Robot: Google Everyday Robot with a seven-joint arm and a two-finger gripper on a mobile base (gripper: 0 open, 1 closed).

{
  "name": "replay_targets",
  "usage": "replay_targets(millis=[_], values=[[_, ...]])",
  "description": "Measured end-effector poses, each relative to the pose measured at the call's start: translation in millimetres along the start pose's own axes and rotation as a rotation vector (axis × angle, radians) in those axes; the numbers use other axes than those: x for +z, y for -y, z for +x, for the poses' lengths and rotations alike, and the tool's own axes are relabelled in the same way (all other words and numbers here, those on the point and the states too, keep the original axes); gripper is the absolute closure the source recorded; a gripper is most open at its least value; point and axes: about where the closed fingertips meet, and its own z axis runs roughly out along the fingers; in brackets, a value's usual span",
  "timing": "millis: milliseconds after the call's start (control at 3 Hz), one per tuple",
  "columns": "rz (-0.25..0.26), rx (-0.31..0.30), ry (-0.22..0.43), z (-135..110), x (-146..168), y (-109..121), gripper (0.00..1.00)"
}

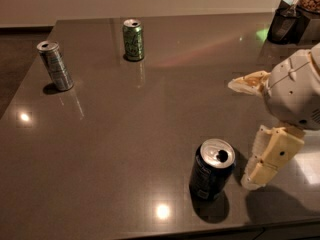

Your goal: Move pepsi can near green can

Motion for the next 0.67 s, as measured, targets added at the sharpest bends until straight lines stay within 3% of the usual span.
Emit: replay_targets(millis=[667], values=[[-0.086, -0.055, 0.063, -23.7, 30.3, -23.8, 0.0]])
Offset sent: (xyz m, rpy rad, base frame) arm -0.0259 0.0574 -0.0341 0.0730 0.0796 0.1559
